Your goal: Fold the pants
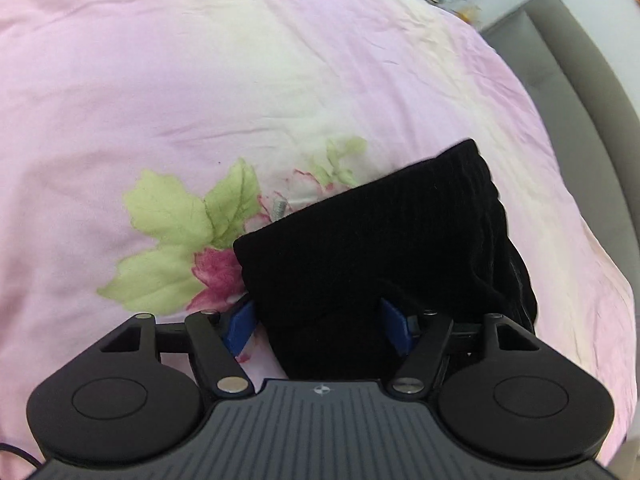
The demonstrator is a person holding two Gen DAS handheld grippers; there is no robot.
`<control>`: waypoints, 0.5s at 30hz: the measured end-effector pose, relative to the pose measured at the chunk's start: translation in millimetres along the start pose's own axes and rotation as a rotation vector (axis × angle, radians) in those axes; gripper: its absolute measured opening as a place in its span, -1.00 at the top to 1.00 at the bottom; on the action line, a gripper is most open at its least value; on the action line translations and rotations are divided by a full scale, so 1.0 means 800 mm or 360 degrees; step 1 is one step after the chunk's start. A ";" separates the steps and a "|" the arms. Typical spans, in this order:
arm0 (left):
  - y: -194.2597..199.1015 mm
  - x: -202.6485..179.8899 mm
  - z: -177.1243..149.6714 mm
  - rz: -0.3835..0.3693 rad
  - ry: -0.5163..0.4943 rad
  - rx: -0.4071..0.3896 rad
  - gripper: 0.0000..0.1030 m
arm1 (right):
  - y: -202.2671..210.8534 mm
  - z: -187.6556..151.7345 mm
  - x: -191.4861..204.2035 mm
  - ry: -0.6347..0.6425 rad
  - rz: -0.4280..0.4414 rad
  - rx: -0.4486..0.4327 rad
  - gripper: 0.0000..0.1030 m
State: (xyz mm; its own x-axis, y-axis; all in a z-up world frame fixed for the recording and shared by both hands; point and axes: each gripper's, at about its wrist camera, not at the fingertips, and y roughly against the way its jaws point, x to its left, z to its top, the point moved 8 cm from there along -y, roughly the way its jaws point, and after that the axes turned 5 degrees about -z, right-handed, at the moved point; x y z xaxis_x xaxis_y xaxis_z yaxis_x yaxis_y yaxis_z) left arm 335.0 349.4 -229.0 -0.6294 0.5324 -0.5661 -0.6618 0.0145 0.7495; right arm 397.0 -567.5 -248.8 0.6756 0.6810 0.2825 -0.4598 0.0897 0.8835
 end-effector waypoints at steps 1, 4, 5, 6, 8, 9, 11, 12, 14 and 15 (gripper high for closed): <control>0.000 -0.004 0.001 0.0048 -0.0009 -0.0016 -0.31 | -0.003 -0.001 0.002 -0.0033 0.0013 -0.0020 -0.15; 0.016 -0.027 0.013 0.0133 -0.0103 -0.0098 0.08 | -0.011 -0.002 0.008 -0.0089 0.0025 -0.0058 -0.24; 0.026 -0.039 0.020 0.0148 -0.0164 -0.0121 0.15 | -0.015 -0.003 0.009 -0.0086 -0.0014 -0.0054 -0.13; 0.037 -0.052 0.027 0.0166 -0.0226 -0.0131 0.22 | -0.013 -0.003 0.013 -0.0055 -0.0069 -0.0073 -0.07; 0.053 -0.077 0.036 0.0225 -0.0370 -0.0152 0.29 | -0.007 -0.002 0.026 0.0051 -0.0112 -0.0104 0.21; 0.050 -0.085 0.038 0.0266 -0.0477 -0.0160 0.35 | -0.004 0.000 0.032 0.0109 -0.0129 -0.0113 0.25; 0.034 -0.078 0.038 0.0378 -0.0560 -0.0127 0.35 | -0.001 0.002 0.036 0.0165 -0.0158 -0.0119 0.27; 0.023 -0.065 0.037 0.0431 -0.0507 -0.0072 0.35 | -0.001 0.001 0.036 0.0167 -0.0155 -0.0114 0.27; 0.001 -0.041 0.030 0.0538 -0.0448 -0.0017 0.31 | 0.001 0.000 0.033 0.0184 -0.0150 -0.0103 0.24; -0.006 -0.034 0.026 0.0584 -0.0487 -0.0013 0.24 | 0.003 0.000 0.032 0.0196 -0.0147 -0.0093 0.24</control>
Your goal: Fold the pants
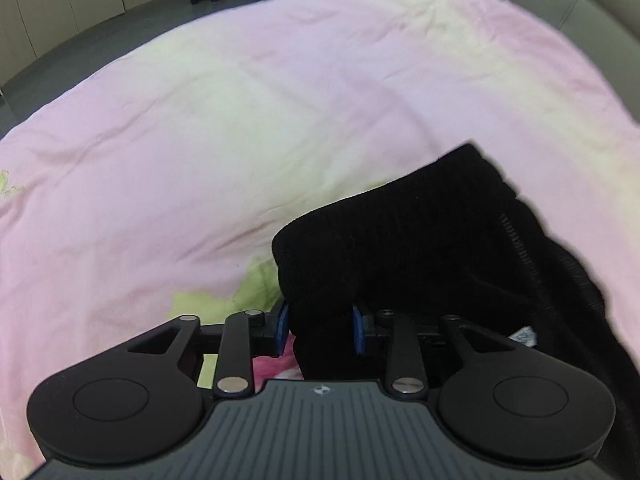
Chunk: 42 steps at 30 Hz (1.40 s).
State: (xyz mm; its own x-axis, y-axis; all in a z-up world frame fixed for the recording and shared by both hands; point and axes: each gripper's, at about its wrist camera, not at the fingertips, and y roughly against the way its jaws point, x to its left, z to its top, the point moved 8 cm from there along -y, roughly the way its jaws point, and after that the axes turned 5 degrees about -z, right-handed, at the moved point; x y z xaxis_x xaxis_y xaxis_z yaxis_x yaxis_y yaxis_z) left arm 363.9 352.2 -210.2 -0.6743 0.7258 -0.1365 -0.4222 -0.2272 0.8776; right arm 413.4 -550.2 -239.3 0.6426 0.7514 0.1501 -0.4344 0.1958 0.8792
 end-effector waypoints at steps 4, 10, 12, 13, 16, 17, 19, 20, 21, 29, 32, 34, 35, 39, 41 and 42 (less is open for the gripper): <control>0.009 -0.009 0.000 0.0121 -0.0178 -0.0029 -0.25 | 0.008 0.007 0.007 0.0159 -0.0040 0.0042 0.22; 0.079 -0.010 0.016 0.0123 -0.0489 -0.0114 -0.45 | 0.044 0.006 0.016 0.0477 -0.0026 0.0010 0.12; 0.099 -0.018 0.015 0.0053 -0.0570 -0.0132 -0.43 | 0.059 0.005 0.026 0.0573 0.0006 -0.0015 0.12; 0.105 -0.031 0.013 0.0007 -0.0626 -0.0139 -0.42 | 0.063 0.006 0.031 0.0622 0.0028 -0.0027 0.12; 0.111 -0.078 0.004 -0.0109 -0.0763 -0.0159 -0.42 | 0.078 -0.001 0.055 0.0785 0.0082 -0.0066 0.12; 0.110 -0.094 -0.001 -0.0159 -0.0799 -0.0156 -0.42 | 0.079 -0.003 0.063 0.0824 0.0095 -0.0073 0.12; 0.099 -0.124 -0.012 -0.0233 -0.0866 -0.0137 -0.42 | 0.081 -0.014 0.084 0.0909 0.0119 -0.0074 0.12; 0.089 -0.141 -0.017 -0.0247 -0.0900 -0.0130 -0.42 | 0.078 -0.018 0.094 0.0943 0.0121 -0.0073 0.12; 0.082 -0.155 -0.023 -0.0258 -0.0940 -0.0125 -0.42 | 0.076 -0.023 0.105 0.0970 0.0122 -0.0069 0.12; 0.024 -0.221 -0.043 -0.0231 -0.1069 -0.0144 -0.32 | 0.004 -0.014 0.172 0.1094 0.0023 -0.0059 0.12; -0.006 -0.227 -0.036 -0.0163 -0.1054 -0.0130 -0.23 | -0.041 0.006 0.171 0.1073 -0.0098 -0.0015 0.11; -0.022 -0.231 -0.031 -0.0139 -0.1040 -0.0111 -0.20 | -0.065 0.019 0.169 0.1020 -0.0094 0.0035 0.11; -0.030 -0.233 -0.028 -0.0129 -0.1023 -0.0103 -0.19 | -0.073 0.025 0.169 0.0991 -0.0100 0.0038 0.11; -0.052 -0.242 -0.019 -0.0082 -0.0959 -0.0087 -0.18 | -0.103 0.045 0.187 0.1013 -0.0184 -0.0004 0.11; -0.057 -0.246 -0.020 -0.0044 -0.0970 -0.0085 -0.19 | -0.113 0.047 0.188 0.0988 -0.0194 0.0034 0.10; -0.056 -0.248 -0.020 -0.0024 -0.0975 -0.0083 -0.20 | -0.112 0.048 0.189 0.0992 -0.0190 0.0043 0.10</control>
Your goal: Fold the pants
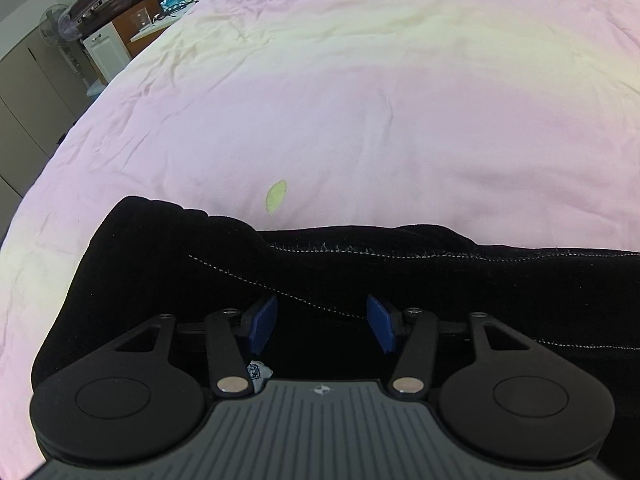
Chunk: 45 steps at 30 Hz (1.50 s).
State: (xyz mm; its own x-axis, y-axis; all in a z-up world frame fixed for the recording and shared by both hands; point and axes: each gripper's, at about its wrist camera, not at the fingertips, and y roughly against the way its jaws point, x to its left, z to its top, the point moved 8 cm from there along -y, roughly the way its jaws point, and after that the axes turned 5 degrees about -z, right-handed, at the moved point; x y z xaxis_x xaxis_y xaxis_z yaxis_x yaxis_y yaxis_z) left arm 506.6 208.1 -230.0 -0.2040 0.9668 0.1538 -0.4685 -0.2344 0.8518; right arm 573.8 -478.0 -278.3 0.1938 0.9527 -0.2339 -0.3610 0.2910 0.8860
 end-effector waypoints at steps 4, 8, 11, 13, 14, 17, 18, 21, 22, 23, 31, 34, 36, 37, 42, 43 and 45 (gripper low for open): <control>0.028 -0.005 -0.001 0.0070 -0.0072 -0.0052 -0.20 | 0.016 0.003 -0.015 -0.0008 0.0075 -0.0004 0.12; 0.087 -0.032 -0.014 0.0045 -0.0238 -0.0199 -0.20 | 0.056 -0.009 -0.052 -0.0119 0.0192 -0.0039 0.03; 0.125 -0.070 -0.026 -0.0082 -0.0255 -0.0217 -0.21 | 0.084 -0.033 -0.084 -0.0201 0.0247 -0.0030 0.02; 0.148 -0.106 -0.035 -0.0187 -0.0289 -0.0219 -0.21 | 0.105 -0.056 -0.101 -0.0251 0.0252 -0.0040 0.02; 0.158 -0.126 -0.040 -0.0249 -0.0307 -0.0218 -0.21 | 0.111 -0.064 -0.110 -0.0277 0.0256 -0.0043 0.02; 0.185 -0.194 -0.064 -0.0416 -0.0405 -0.0204 -0.21 | 0.126 -0.095 -0.137 -0.0384 0.0278 -0.0036 0.02; 0.192 -0.216 -0.072 -0.0459 -0.0443 -0.0202 -0.21 | 0.129 -0.104 -0.144 -0.0410 0.0273 -0.0034 0.02; 0.209 -0.280 -0.094 -0.0560 -0.0536 -0.0226 -0.21 | 0.131 -0.125 -0.166 -0.0499 0.0292 -0.0043 0.02; 0.212 -0.298 -0.100 -0.0594 -0.0549 -0.0227 -0.21 | 0.127 -0.131 -0.172 -0.0545 0.0318 -0.0034 0.02; 0.212 -0.315 -0.108 -0.0638 -0.0542 -0.0219 -0.21 | 0.122 -0.136 -0.177 -0.0598 0.0352 -0.0019 0.02; 0.212 -0.433 -0.154 -0.0921 -0.0373 -0.0153 -0.17 | 0.054 -0.154 -0.189 -0.1166 0.0632 0.0124 -0.16; 0.212 -0.468 -0.165 -0.0943 -0.0388 -0.0145 -0.14 | 0.036 -0.153 -0.182 -0.1190 0.0652 0.0123 -0.25; 0.202 -0.486 -0.174 -0.0930 -0.0412 -0.0088 -0.14 | 0.029 -0.148 -0.180 -0.1182 0.0668 0.0093 -0.29; 0.190 -0.492 -0.180 -0.0905 -0.0410 -0.0011 -0.12 | 0.025 -0.146 -0.180 -0.1182 0.0673 0.0081 -0.26; 0.164 -0.500 -0.197 -0.0784 -0.0374 0.0037 -0.13 | 0.018 -0.139 -0.173 -0.1061 0.0621 0.0001 0.07; 0.162 -0.503 -0.198 -0.0760 -0.0371 0.0041 -0.13 | 0.022 -0.137 -0.170 -0.1014 0.0614 -0.0022 0.20; 0.159 -0.507 -0.198 -0.0717 -0.0377 0.0049 -0.13 | 0.038 -0.130 -0.168 -0.0903 0.0592 -0.0068 0.34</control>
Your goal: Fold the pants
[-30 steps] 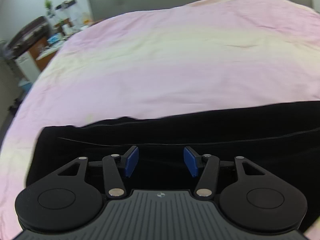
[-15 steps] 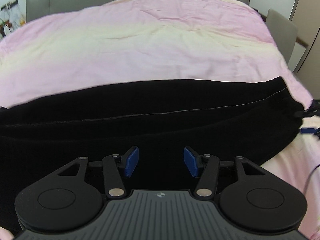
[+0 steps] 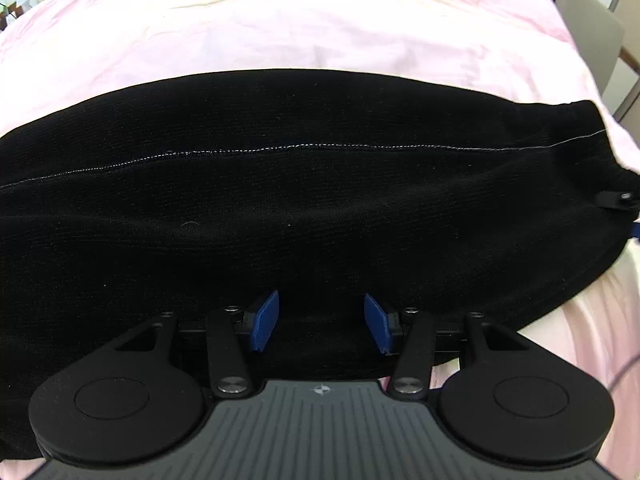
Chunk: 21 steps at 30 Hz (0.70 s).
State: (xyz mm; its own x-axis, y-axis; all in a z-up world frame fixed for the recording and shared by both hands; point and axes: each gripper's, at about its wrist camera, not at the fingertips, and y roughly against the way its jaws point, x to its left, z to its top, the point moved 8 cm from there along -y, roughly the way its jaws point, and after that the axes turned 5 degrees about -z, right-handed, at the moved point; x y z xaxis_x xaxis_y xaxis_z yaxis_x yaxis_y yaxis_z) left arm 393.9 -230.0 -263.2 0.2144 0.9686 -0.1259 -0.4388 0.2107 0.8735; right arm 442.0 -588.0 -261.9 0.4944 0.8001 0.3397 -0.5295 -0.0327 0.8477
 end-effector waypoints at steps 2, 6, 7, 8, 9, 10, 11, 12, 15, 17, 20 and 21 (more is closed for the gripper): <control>-0.004 -0.002 0.002 0.0026 -0.0019 0.0021 -0.13 | 0.018 0.006 0.015 0.0083 0.0010 -0.0052 0.40; -0.008 0.002 0.007 -0.0009 -0.0022 0.0036 -0.13 | 0.069 0.015 0.068 0.0325 0.0054 -0.0193 0.44; -0.007 0.004 0.007 -0.0023 -0.0021 0.0029 -0.13 | 0.080 0.015 0.082 0.0379 0.0066 -0.0223 0.44; -0.006 0.006 0.007 -0.0038 -0.0015 0.0020 -0.13 | 0.099 0.013 0.097 0.0441 0.0086 -0.0257 0.44; -0.004 0.009 0.008 -0.0056 -0.0009 0.0010 -0.13 | 0.112 0.012 0.115 0.0488 0.0107 -0.0280 0.45; 0.000 0.012 0.008 -0.0075 -0.0002 -0.0004 -0.13 | 0.124 0.011 0.131 0.0517 0.0129 -0.0297 0.45; 0.007 0.015 0.009 -0.0099 0.0015 -0.0024 -0.12 | 0.134 0.010 0.149 0.0545 0.0154 -0.0312 0.45; 0.018 0.021 0.009 -0.0132 0.0046 -0.0057 -0.10 | 0.144 0.007 0.169 0.0586 0.0179 -0.0330 0.46; 0.057 0.045 0.010 -0.0265 0.0144 -0.0148 -0.09 | 0.168 -0.010 0.224 0.0719 0.0227 -0.0358 0.46; 0.082 0.066 0.015 -0.0311 0.0175 -0.0181 -0.09 | 0.174 -0.024 0.258 0.0791 0.0257 -0.0351 0.47; 0.115 0.112 0.021 -0.0269 0.0202 -0.0213 -0.09 | 0.176 -0.057 0.310 0.0888 0.0301 -0.0322 0.48; 0.124 0.131 0.022 -0.0245 0.0215 -0.0225 -0.09 | 0.172 -0.069 0.327 0.0923 0.0313 -0.0312 0.48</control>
State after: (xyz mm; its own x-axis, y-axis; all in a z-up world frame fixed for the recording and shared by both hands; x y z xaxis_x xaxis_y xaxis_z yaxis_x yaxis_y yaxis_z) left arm 388.4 -109.7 -181.1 0.1736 0.9306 -0.3223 -0.5296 0.3641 0.7661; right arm 460.2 -350.5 -78.7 -0.0491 0.9861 0.1590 -0.7156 -0.1458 0.6831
